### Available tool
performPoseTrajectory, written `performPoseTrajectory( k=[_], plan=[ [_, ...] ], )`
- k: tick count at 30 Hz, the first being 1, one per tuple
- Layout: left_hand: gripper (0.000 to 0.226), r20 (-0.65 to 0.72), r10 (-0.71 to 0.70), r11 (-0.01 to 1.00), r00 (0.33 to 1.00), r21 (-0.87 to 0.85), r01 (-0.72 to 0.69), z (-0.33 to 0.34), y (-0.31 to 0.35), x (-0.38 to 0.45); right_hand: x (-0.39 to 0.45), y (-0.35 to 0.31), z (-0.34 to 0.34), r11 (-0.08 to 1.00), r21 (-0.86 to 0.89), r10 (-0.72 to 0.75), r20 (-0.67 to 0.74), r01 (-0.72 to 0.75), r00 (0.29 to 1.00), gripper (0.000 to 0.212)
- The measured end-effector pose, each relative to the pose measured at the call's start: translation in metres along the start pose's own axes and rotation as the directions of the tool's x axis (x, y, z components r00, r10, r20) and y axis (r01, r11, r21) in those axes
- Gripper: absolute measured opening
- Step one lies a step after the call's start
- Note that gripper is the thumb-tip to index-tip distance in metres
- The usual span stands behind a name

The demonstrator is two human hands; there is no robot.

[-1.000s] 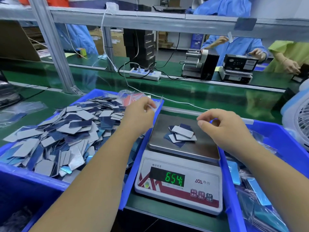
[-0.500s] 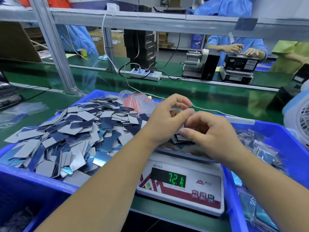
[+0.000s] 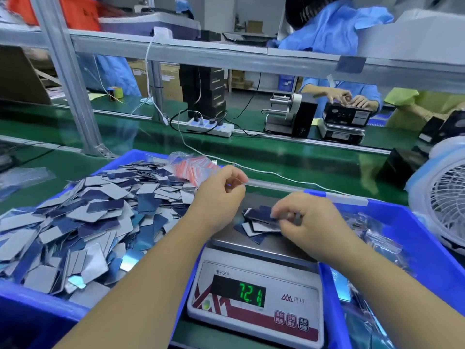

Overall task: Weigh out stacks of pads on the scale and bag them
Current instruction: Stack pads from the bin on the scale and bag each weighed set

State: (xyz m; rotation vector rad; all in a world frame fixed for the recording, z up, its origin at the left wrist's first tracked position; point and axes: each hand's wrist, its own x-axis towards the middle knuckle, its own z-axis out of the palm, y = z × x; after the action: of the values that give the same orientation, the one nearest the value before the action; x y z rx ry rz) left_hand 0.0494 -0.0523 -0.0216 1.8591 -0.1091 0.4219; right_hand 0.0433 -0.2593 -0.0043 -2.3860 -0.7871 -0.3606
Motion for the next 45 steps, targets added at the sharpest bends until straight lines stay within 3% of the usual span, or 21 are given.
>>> performPoseTrajectory(
  k=[2,8,14,18,22,25,28,30,33,39,45],
  plan=[
    [0.023,0.053,-0.006,0.993,0.999,0.114,0.0,0.001,-0.003,-0.001,0.0,0.001,-0.001,1.0,-0.015,0.01,0.087,-0.009,0.996,0.03],
    [0.02,0.162,-0.086,0.962,0.983,0.271,0.04,0.001,0.0,0.003,0.002,0.008,-0.008,0.99,0.055,0.13,-0.071,-0.126,0.989,0.027],
    [0.017,0.336,-0.288,0.812,0.897,0.582,0.043,-0.007,0.033,0.02,0.007,0.016,-0.008,0.981,-0.014,0.194,-0.045,-0.195,0.98,0.01],
    [0.033,0.45,-0.425,0.724,0.786,0.689,-0.003,-0.009,0.046,0.025,0.007,0.019,-0.004,0.967,-0.055,0.251,0.015,-0.25,0.968,0.006],
    [0.07,0.457,-0.513,0.633,0.727,0.773,-0.039,-0.01,0.058,0.026,0.006,0.015,0.0,0.955,-0.06,0.293,0.061,-0.29,0.954,0.026],
    [0.071,0.479,-0.534,0.559,0.697,0.818,-0.134,-0.003,0.063,0.023,0.006,0.011,0.005,0.957,-0.145,0.274,0.18,-0.25,0.945,0.05],
    [0.068,0.48,-0.508,0.471,0.715,0.85,-0.236,0.005,0.066,0.019,0.007,0.005,0.003,0.966,-0.154,0.238,0.239,-0.206,0.941,0.053],
    [0.069,0.493,-0.493,0.458,0.716,0.847,-0.268,0.009,0.067,0.018,0.007,0.003,0.001,0.97,-0.136,0.23,0.248,-0.201,0.941,0.052],
    [0.066,0.509,-0.495,0.469,0.704,0.839,-0.276,0.014,0.07,0.02,0.006,0.003,-0.002,0.971,-0.055,0.241,0.254,-0.235,0.937,0.067],
    [0.054,0.525,-0.532,0.439,0.664,0.842,-0.313,0.02,0.075,0.025,0.009,0.012,0.0,0.956,-0.019,0.286,0.266,-0.292,0.921,0.024],
    [0.059,0.504,-0.562,0.407,0.656,0.859,-0.311,0.02,0.078,0.03,0.009,0.017,-0.001,0.928,0.103,0.32,0.277,-0.359,0.906,0.037]
  ],
)
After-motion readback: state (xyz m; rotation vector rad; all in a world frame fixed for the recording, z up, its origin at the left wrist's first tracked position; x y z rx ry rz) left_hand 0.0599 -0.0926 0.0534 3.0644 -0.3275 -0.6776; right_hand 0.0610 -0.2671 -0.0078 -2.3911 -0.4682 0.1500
